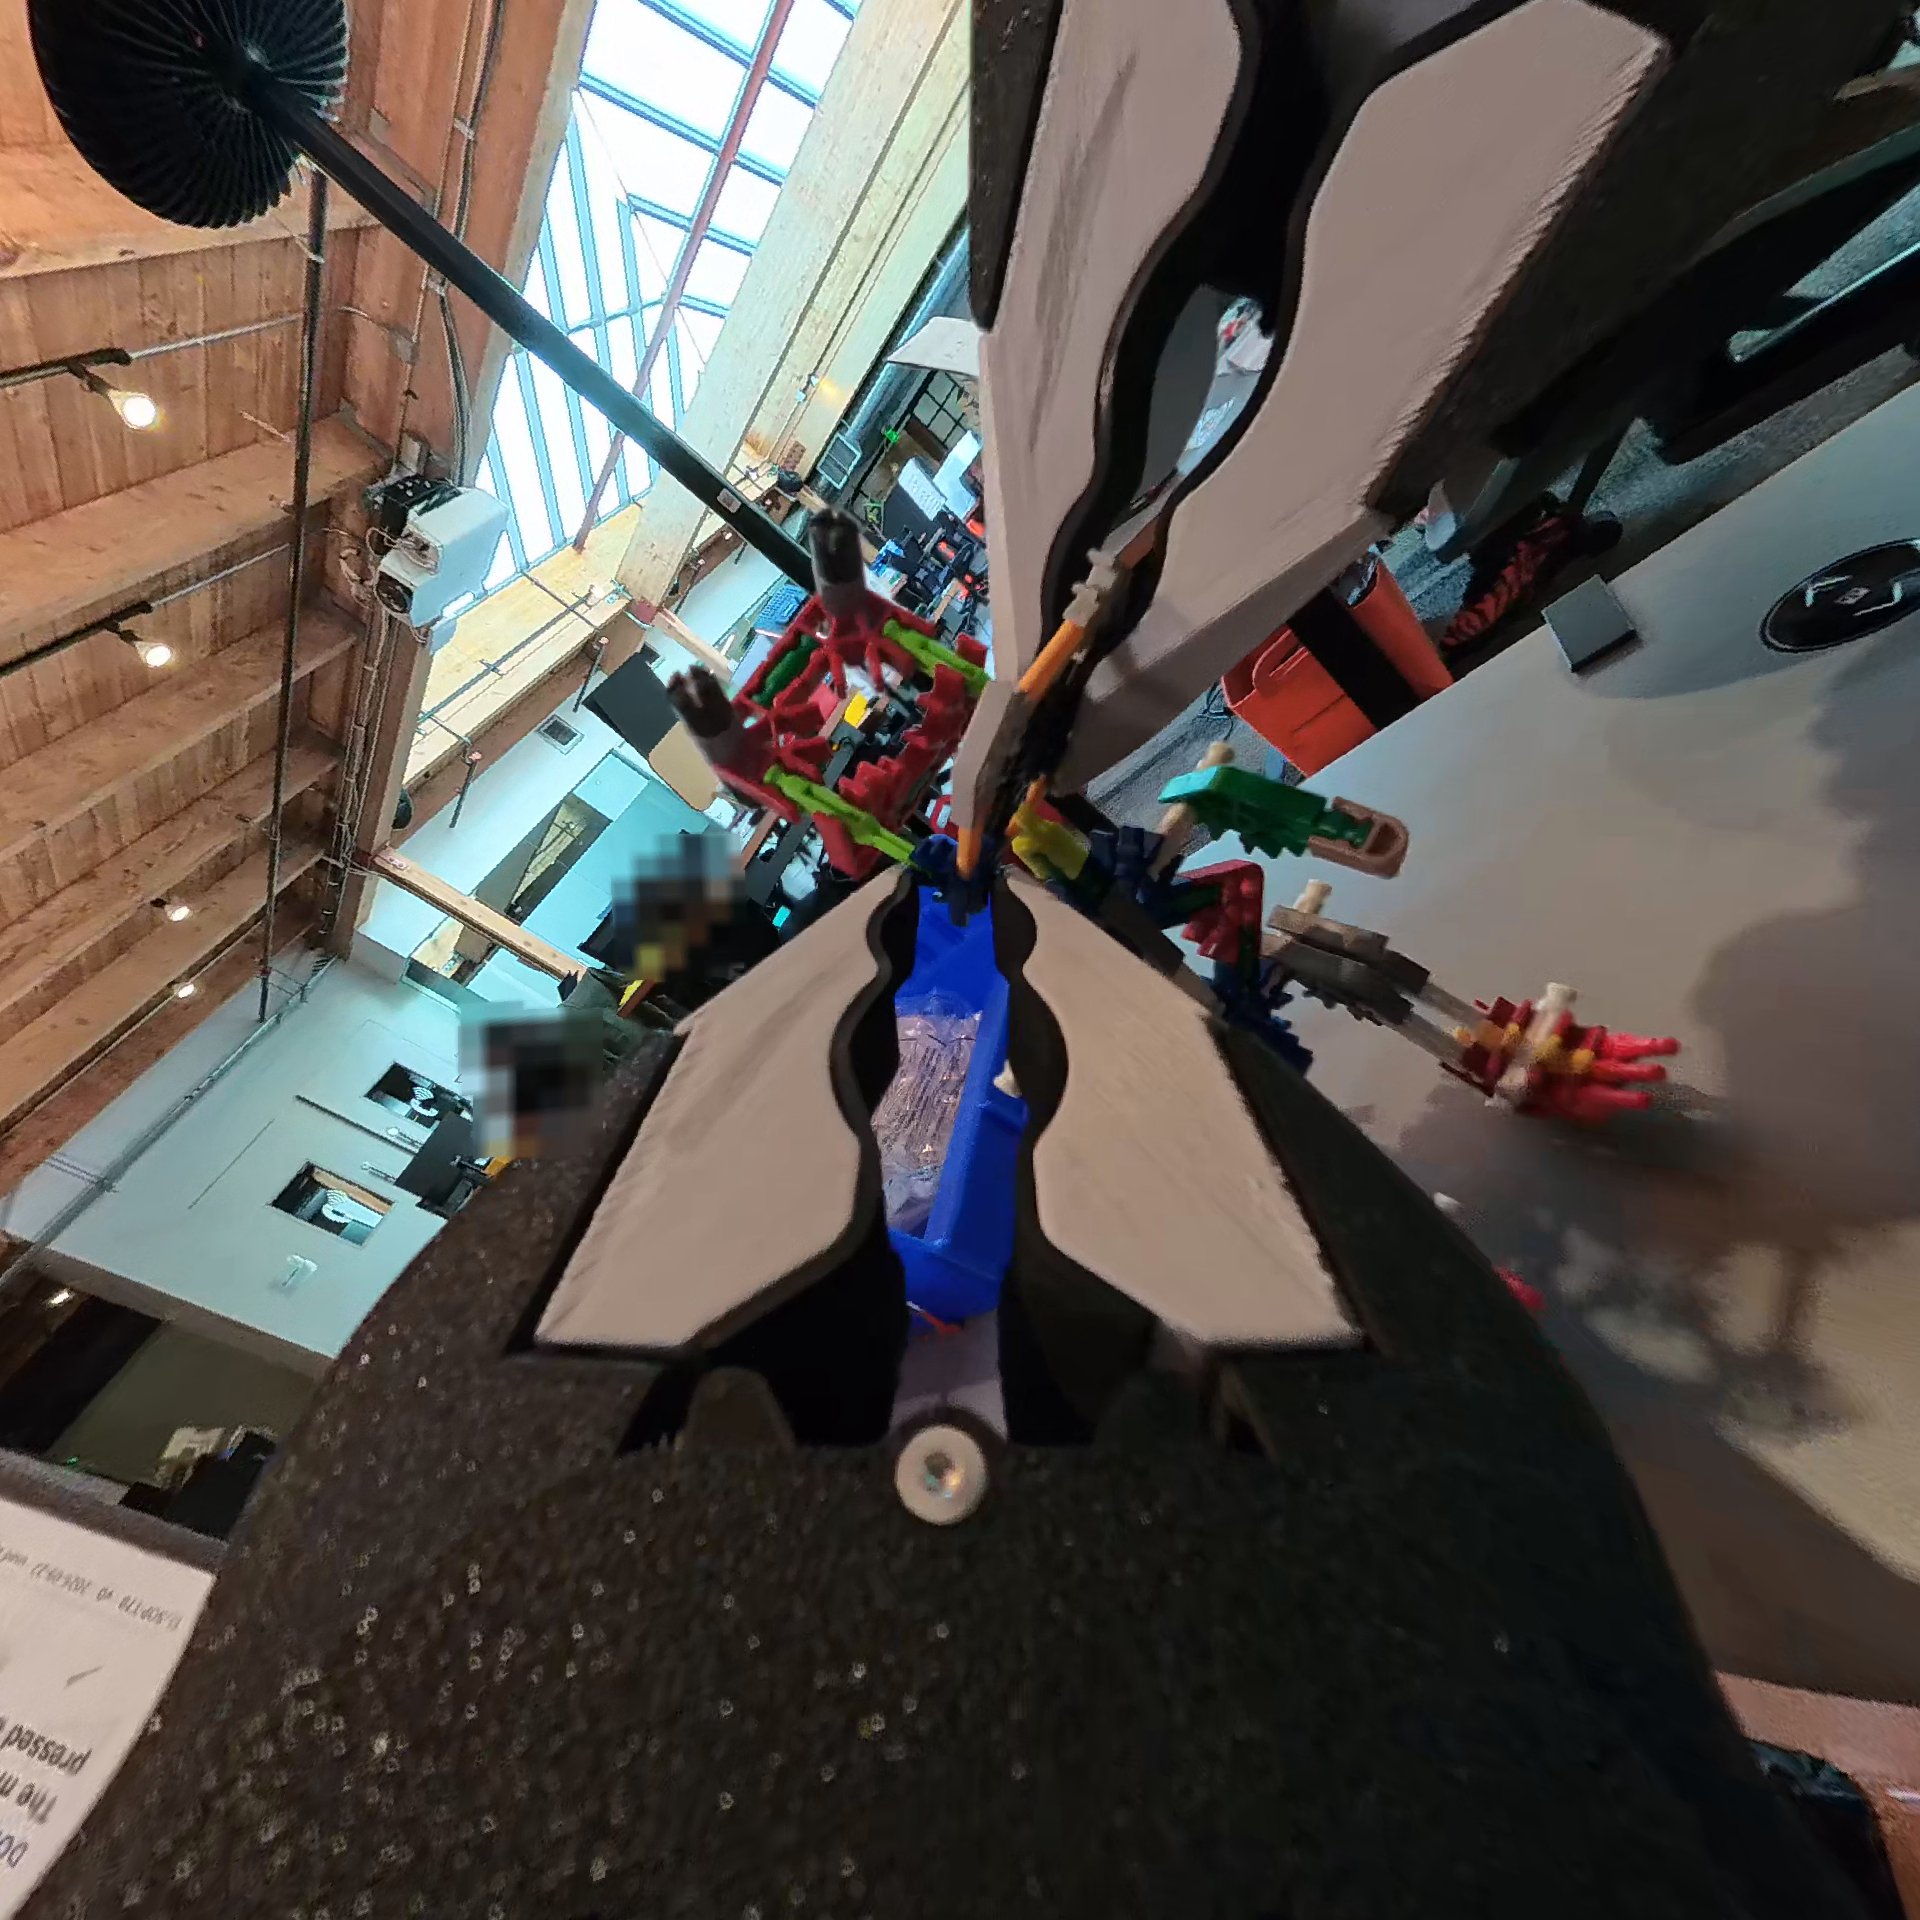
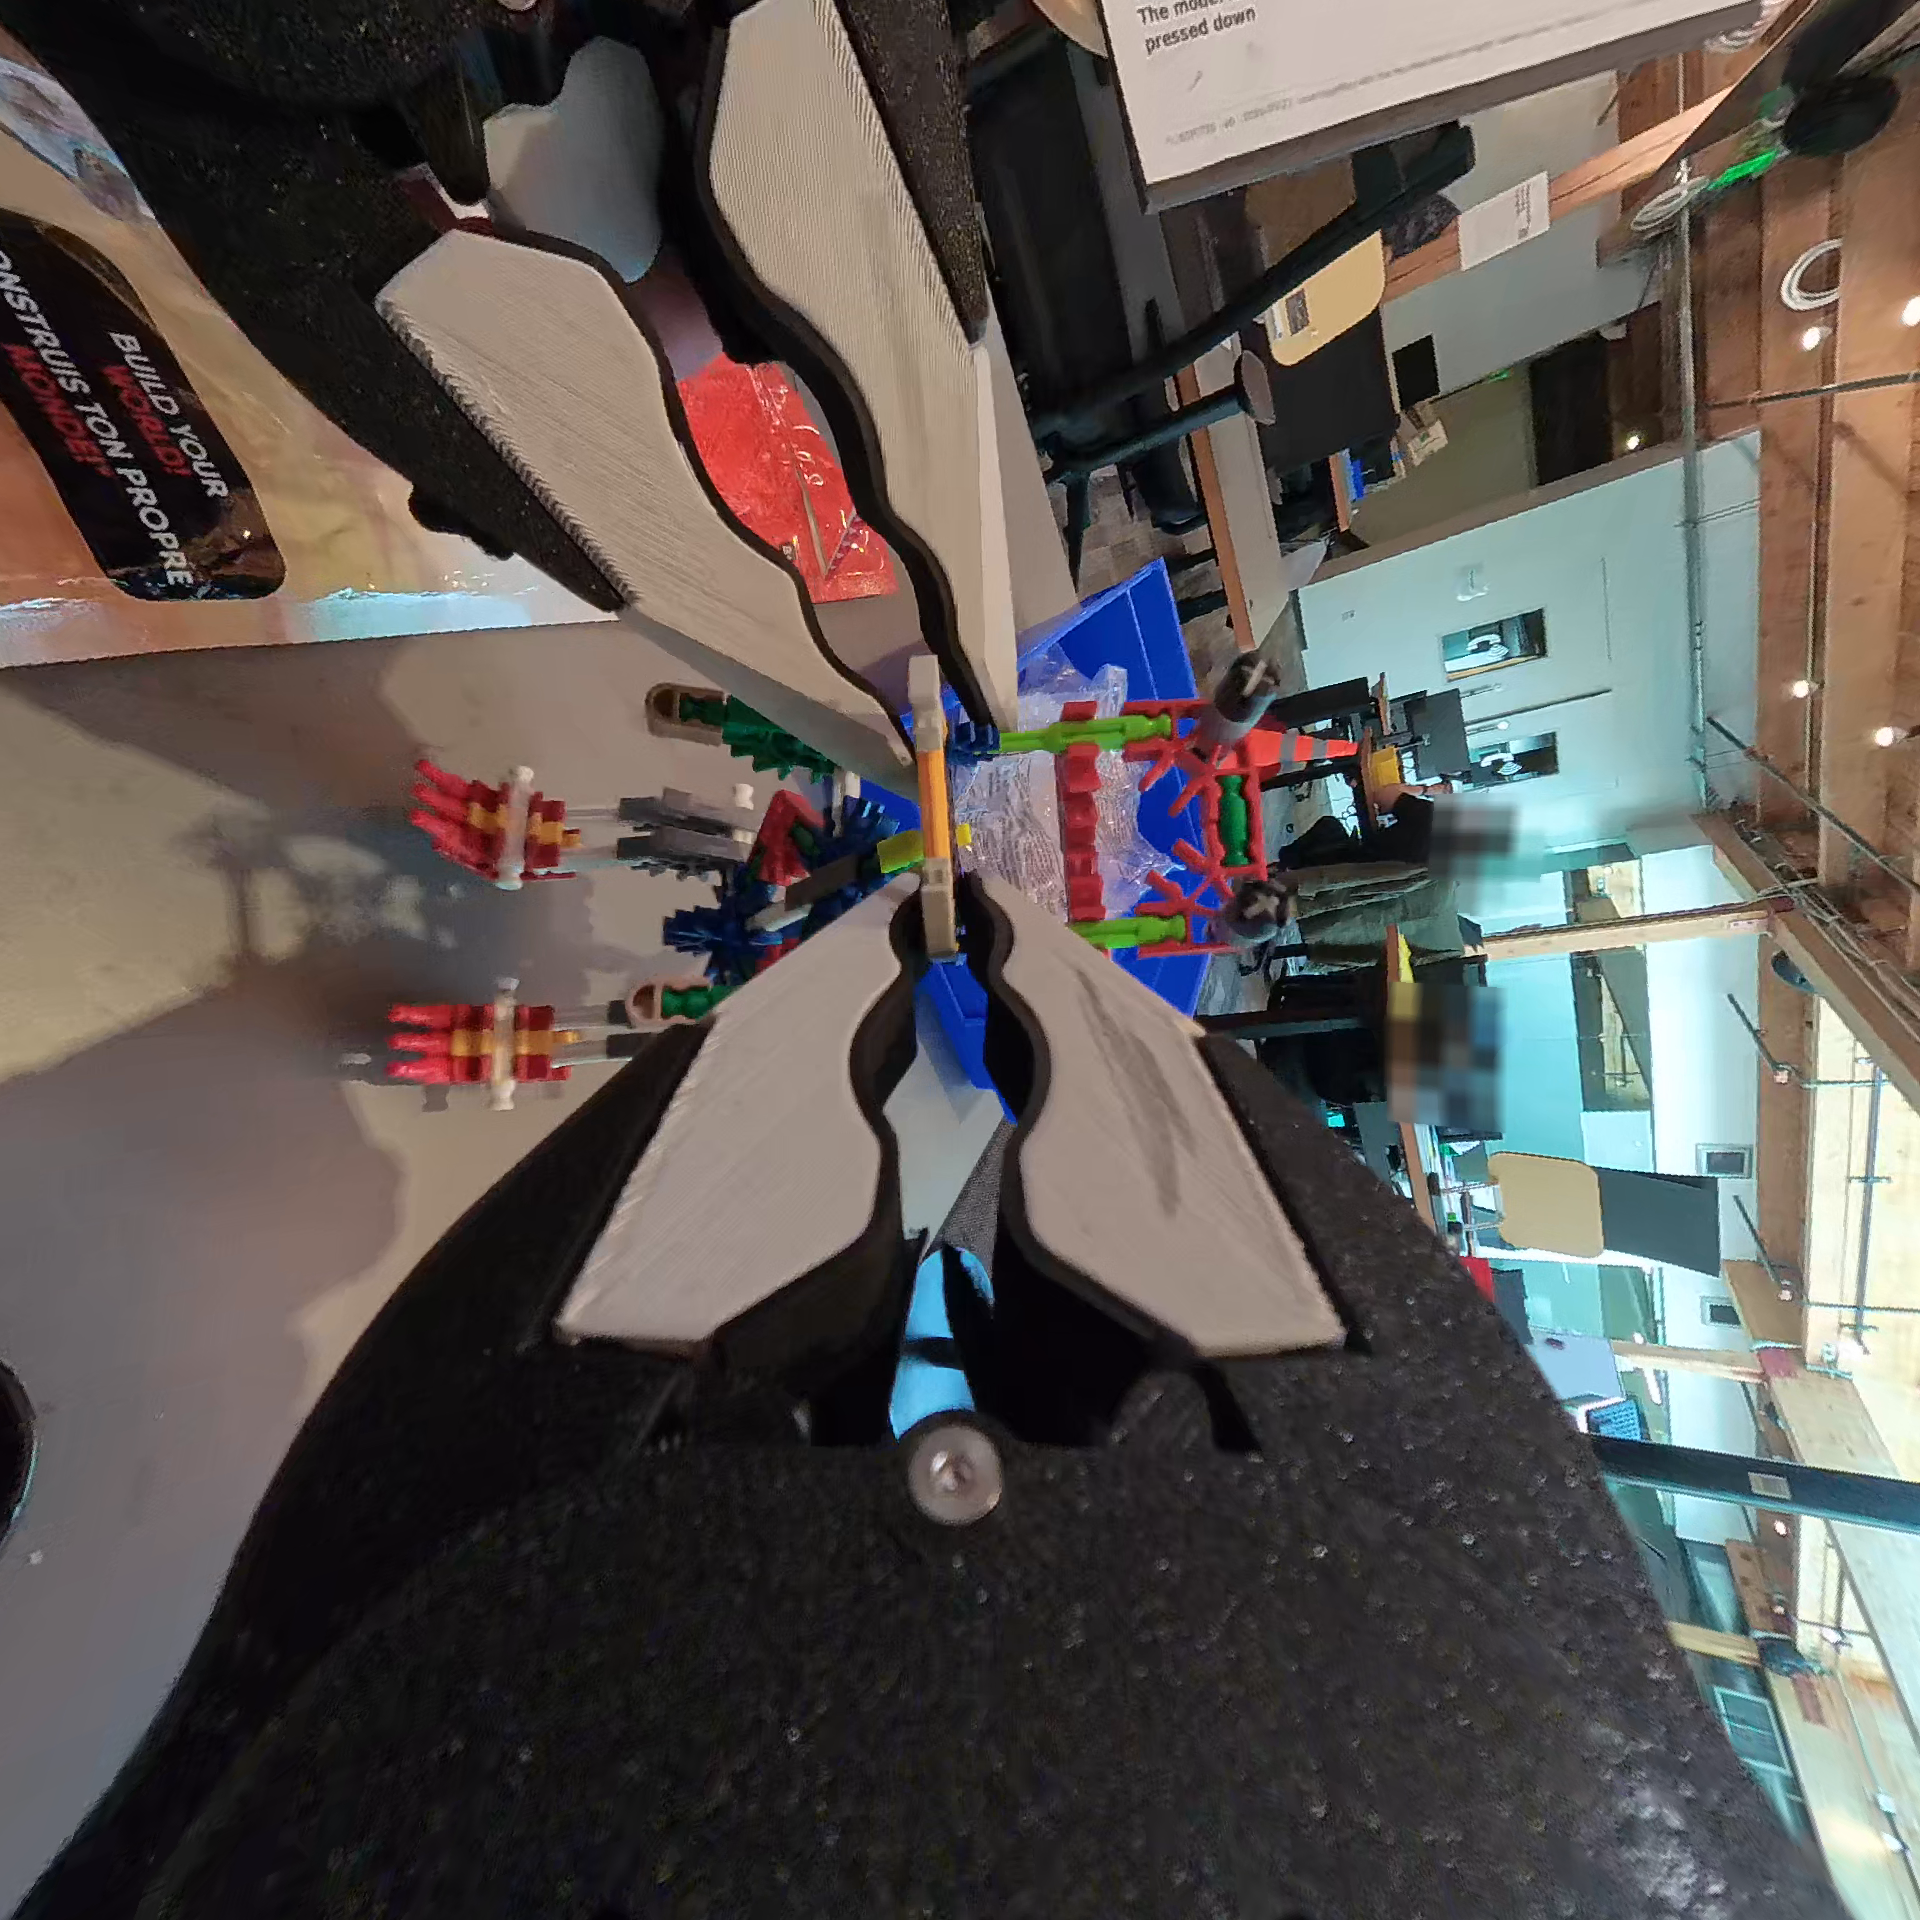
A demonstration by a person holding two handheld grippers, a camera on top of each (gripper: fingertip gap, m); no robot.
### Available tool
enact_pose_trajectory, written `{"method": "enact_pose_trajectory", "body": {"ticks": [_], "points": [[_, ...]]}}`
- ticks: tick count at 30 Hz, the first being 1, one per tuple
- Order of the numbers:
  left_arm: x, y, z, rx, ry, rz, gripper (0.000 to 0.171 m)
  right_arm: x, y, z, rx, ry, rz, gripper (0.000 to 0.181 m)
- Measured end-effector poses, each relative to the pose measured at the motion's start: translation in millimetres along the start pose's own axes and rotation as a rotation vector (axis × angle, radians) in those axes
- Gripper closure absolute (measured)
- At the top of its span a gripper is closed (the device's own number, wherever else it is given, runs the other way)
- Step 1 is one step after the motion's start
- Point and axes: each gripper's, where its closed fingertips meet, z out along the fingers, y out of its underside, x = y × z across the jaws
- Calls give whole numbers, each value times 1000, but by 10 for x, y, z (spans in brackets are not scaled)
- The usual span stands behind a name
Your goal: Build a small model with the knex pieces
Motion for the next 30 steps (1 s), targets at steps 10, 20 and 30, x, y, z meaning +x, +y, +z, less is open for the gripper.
{"method": "enact_pose_trajectory", "body": {"ticks": [10, 20, 30], "points": [[-7, 67, 10, -13, -4, 44, 160, 49, 33, -106, 32, 71, 40, 163], [-32, 129, -14, -5, -6, 67, 161, 231, 186, -191, 294, -212, 723, 157], [-50, 159, -65, 25, -19, 142, 162, 49, 175, 142, 110, -409, 852, 164]]}}
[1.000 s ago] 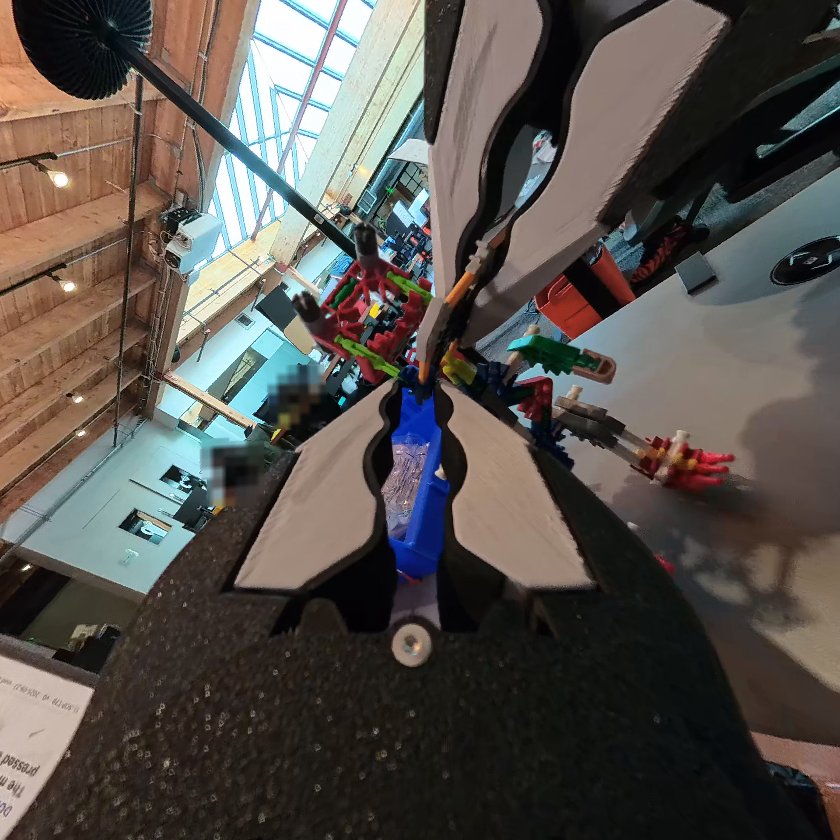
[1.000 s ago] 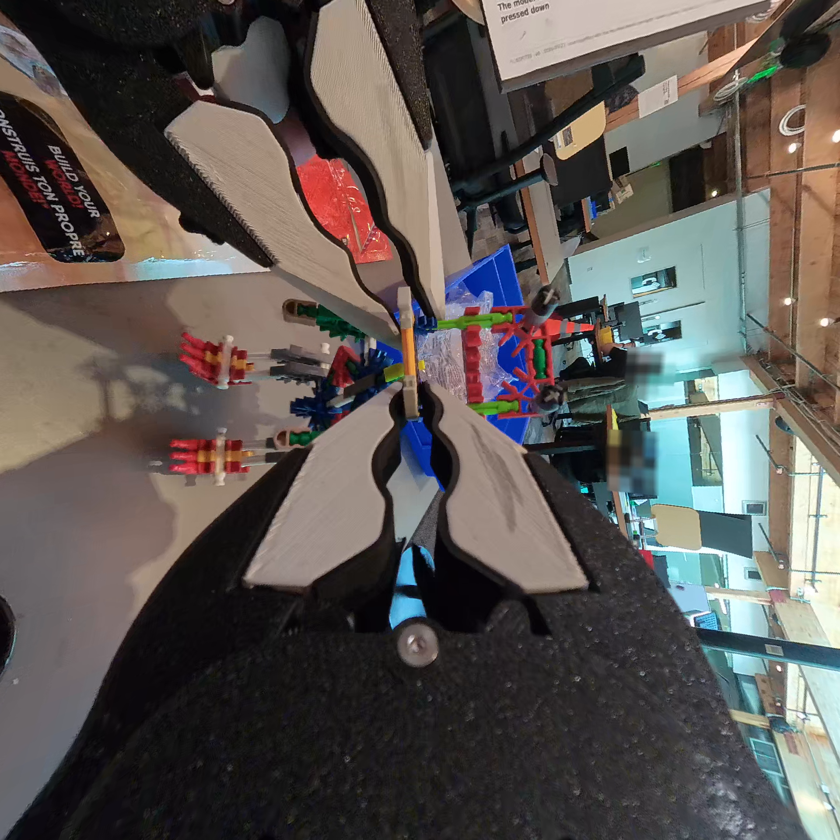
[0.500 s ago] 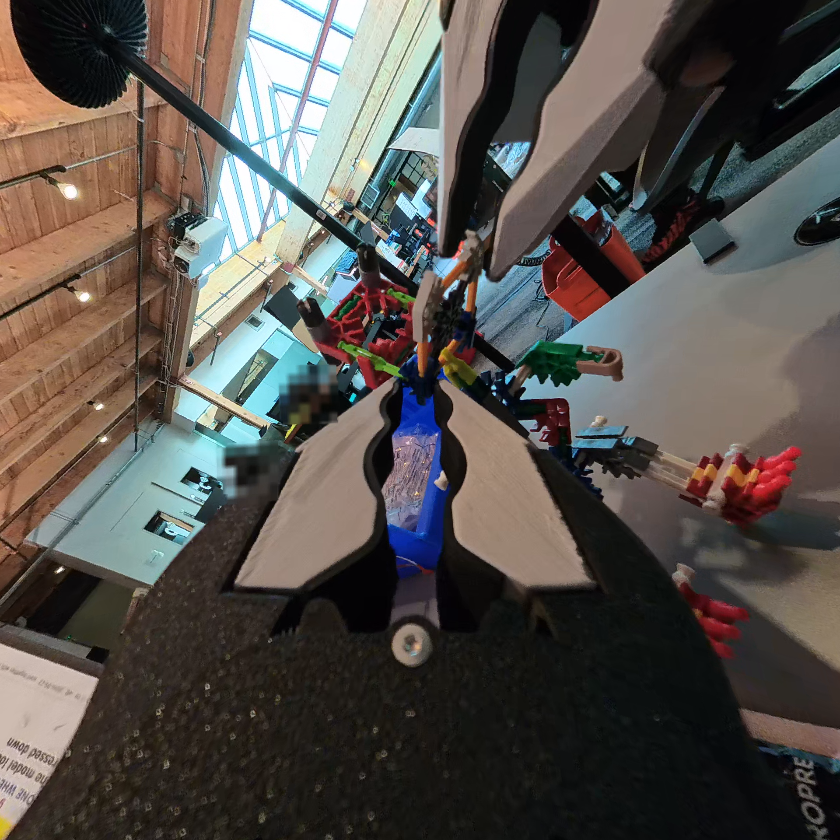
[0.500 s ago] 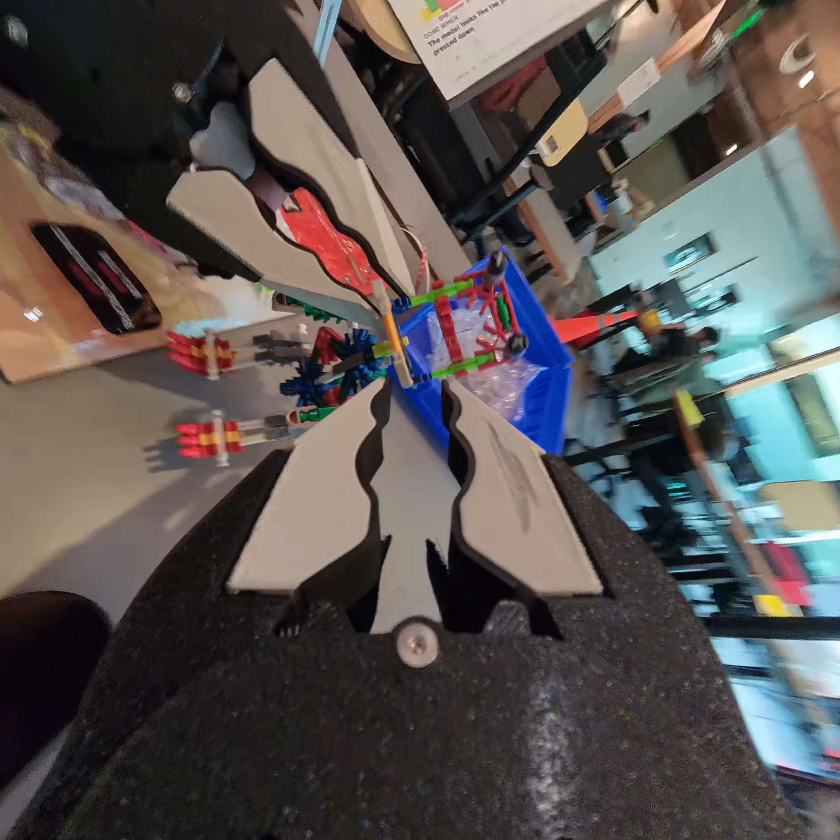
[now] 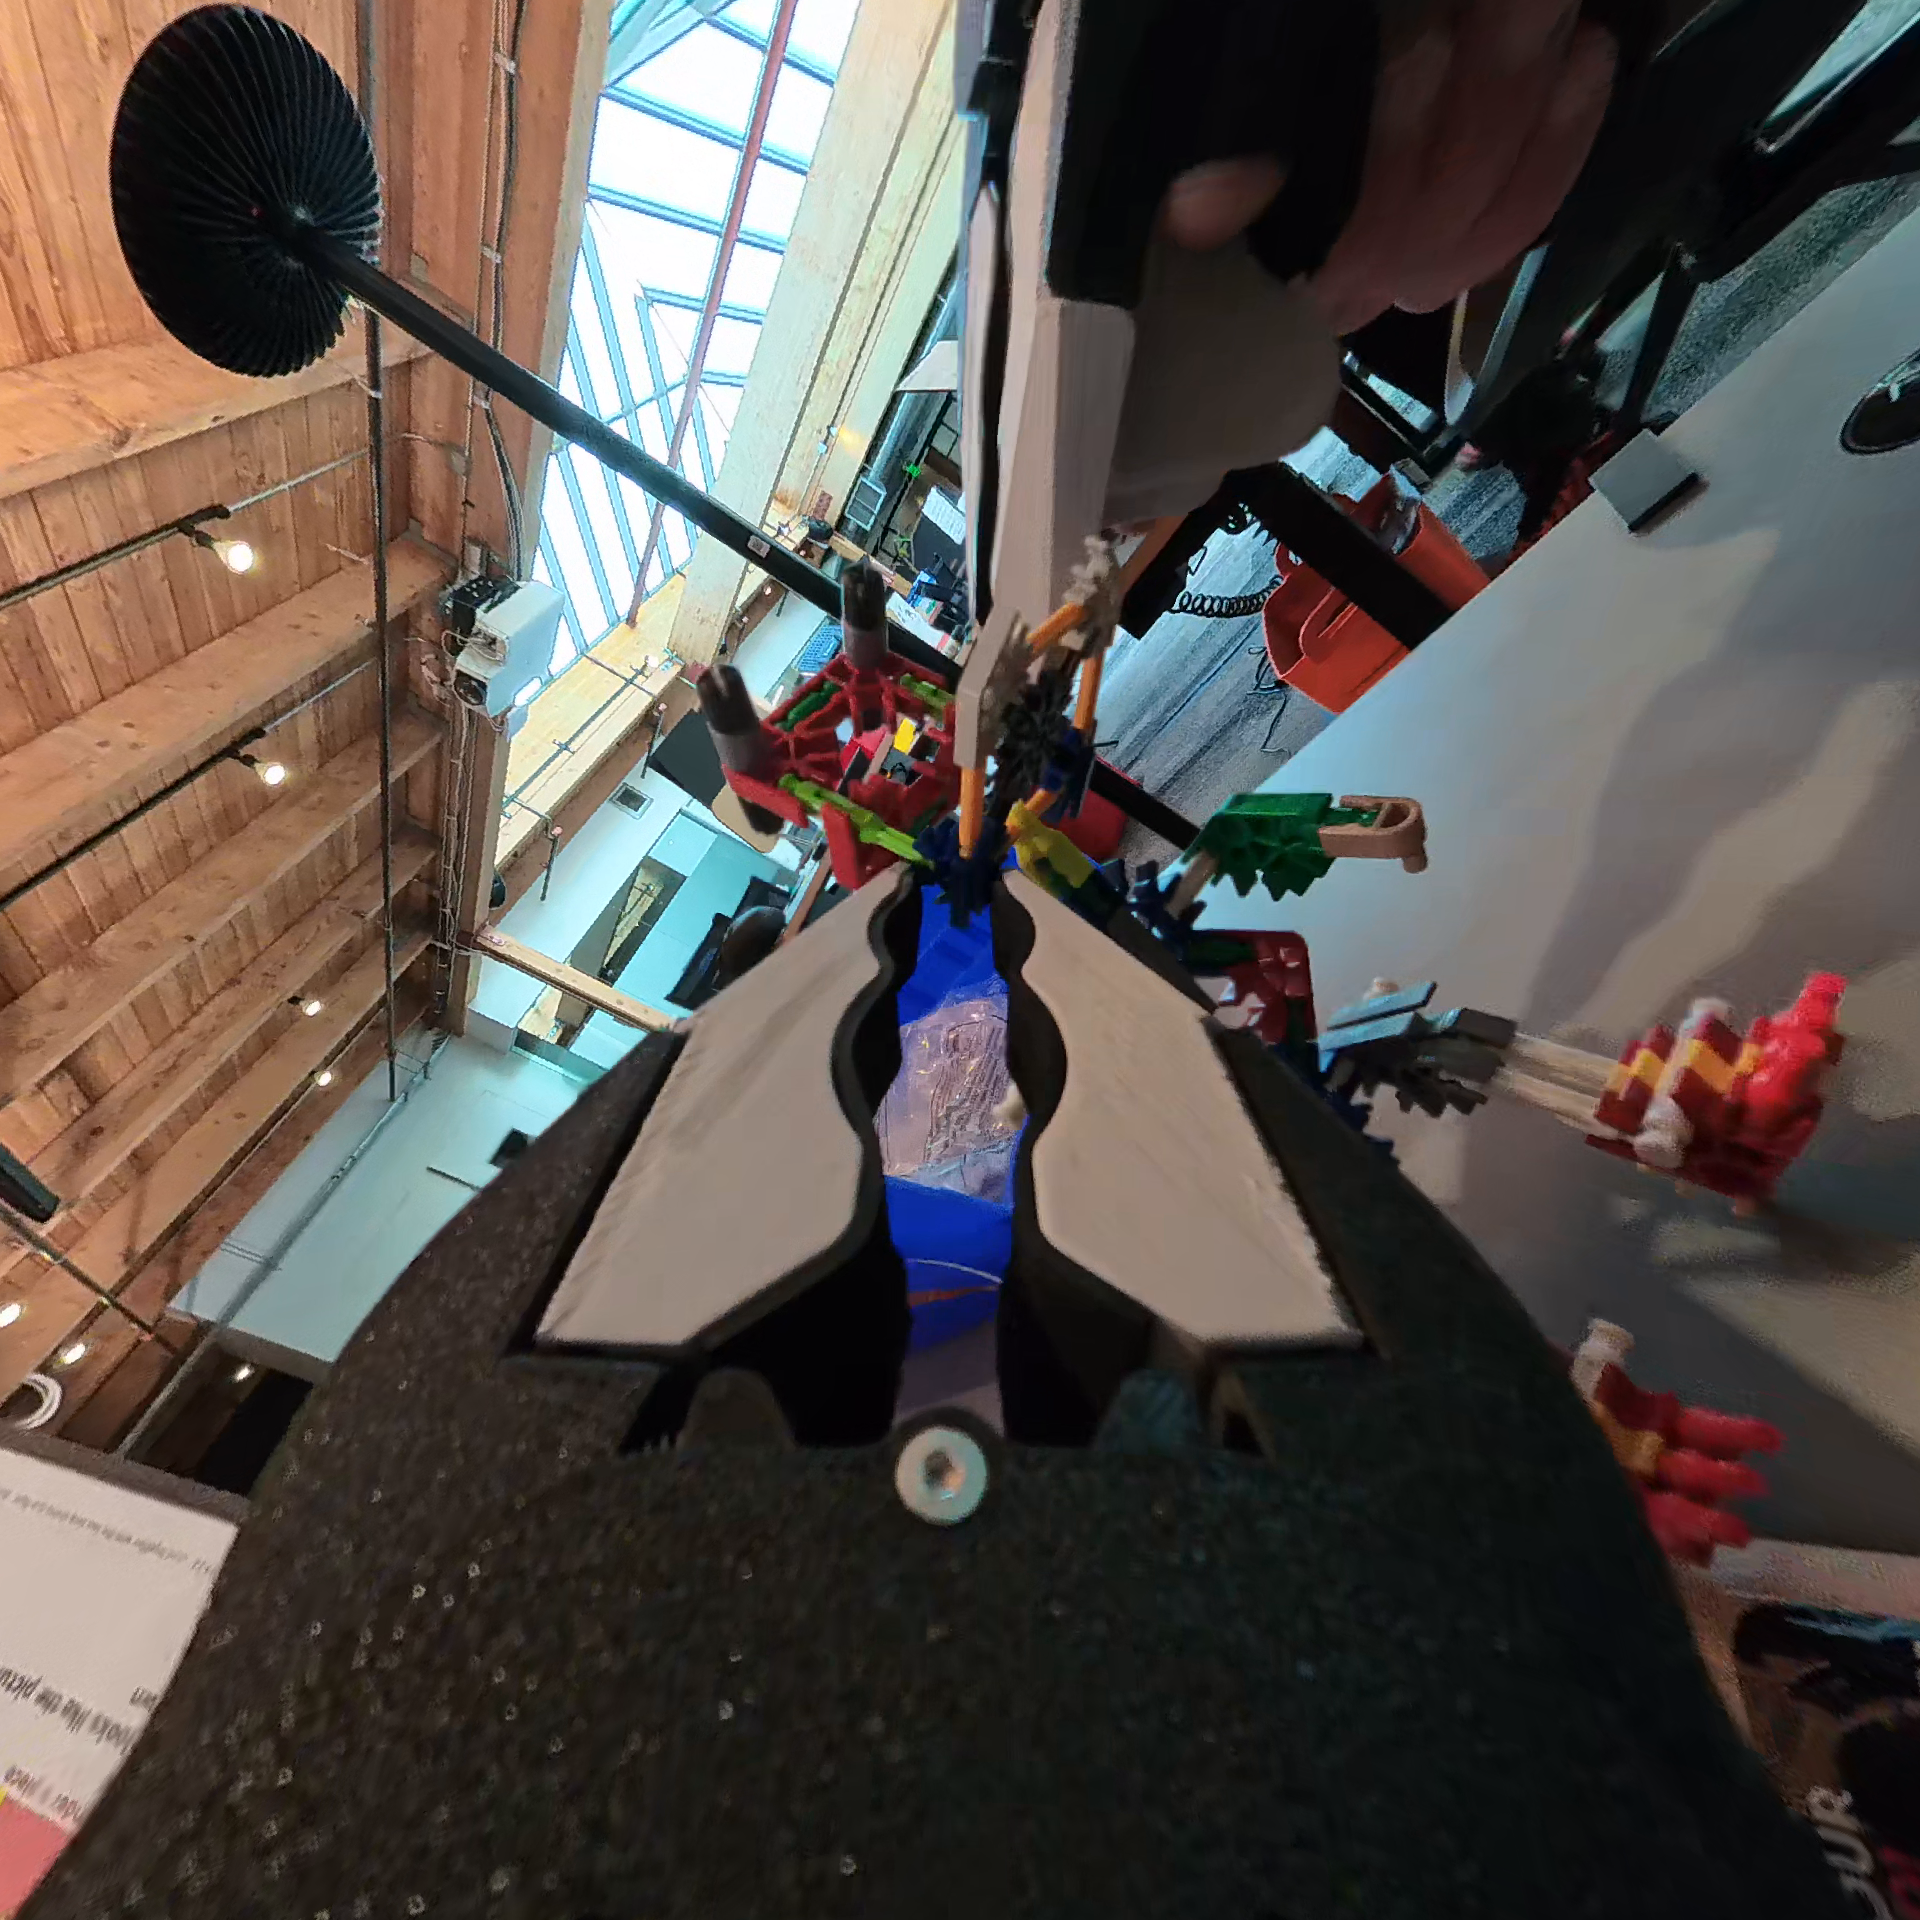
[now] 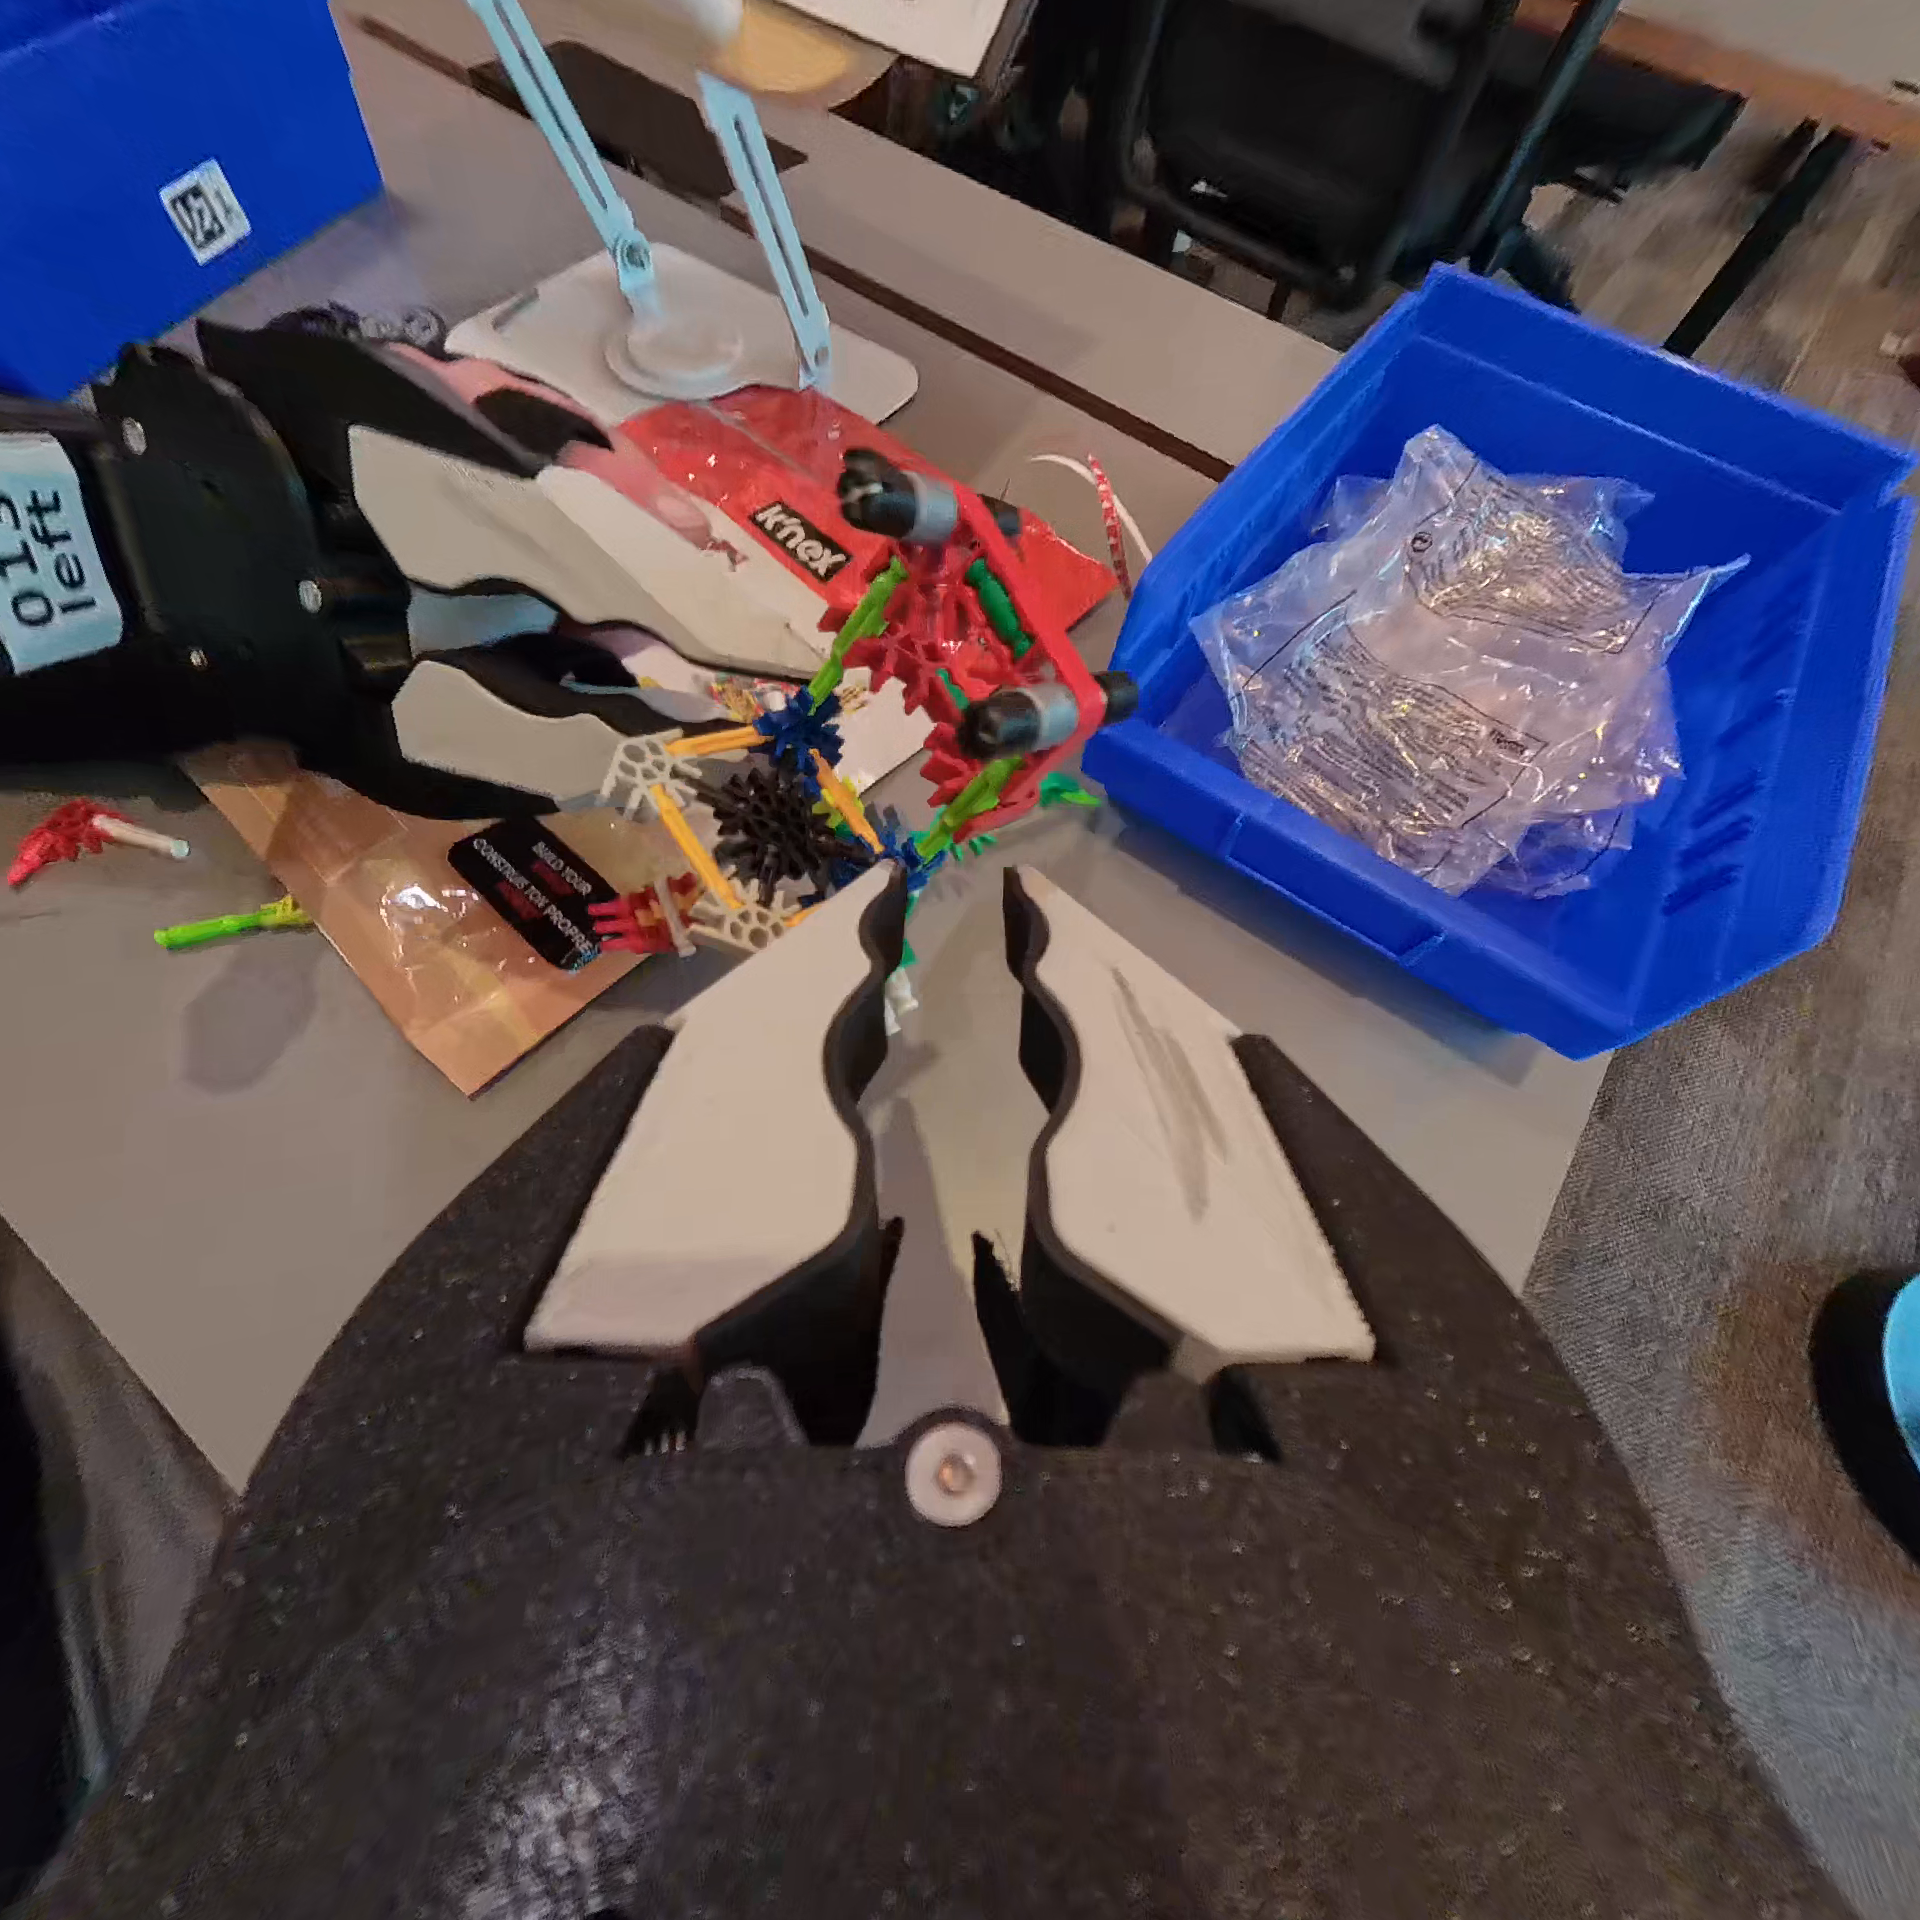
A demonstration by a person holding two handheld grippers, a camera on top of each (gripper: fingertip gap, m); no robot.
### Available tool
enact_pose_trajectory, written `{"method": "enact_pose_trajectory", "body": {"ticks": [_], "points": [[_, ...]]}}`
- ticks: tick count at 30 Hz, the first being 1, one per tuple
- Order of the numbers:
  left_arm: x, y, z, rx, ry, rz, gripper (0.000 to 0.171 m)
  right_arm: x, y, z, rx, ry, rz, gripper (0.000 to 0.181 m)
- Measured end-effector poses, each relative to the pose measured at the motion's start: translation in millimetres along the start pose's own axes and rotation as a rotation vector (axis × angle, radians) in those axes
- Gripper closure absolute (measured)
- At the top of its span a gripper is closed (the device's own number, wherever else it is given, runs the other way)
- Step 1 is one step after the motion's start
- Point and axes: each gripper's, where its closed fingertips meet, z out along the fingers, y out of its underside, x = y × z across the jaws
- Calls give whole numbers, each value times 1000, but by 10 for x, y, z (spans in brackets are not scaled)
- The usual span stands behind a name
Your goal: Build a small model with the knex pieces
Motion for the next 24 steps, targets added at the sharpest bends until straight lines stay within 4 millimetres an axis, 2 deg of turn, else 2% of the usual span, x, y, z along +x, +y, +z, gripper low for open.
{"method": "enact_pose_trajectory", "body": {"ticks": [9, 14, 21, 24], "points": [[-78, 15, -61, 26, -7, 14, 162, -157, -124, 89, 57, -190, 188, 163], [-109, 29, -77, 37, 4, -16, 162, -132, -202, 109, 126, -217, 246, 175], [-137, 155, -27, -29, 18, -114, 154, -103, -244, 137, 185, -42, 74, 177], [-107, 214, -18, -65, 70, -198, 151, -99, -241, 158, 200, -1, 52, 178]]}}
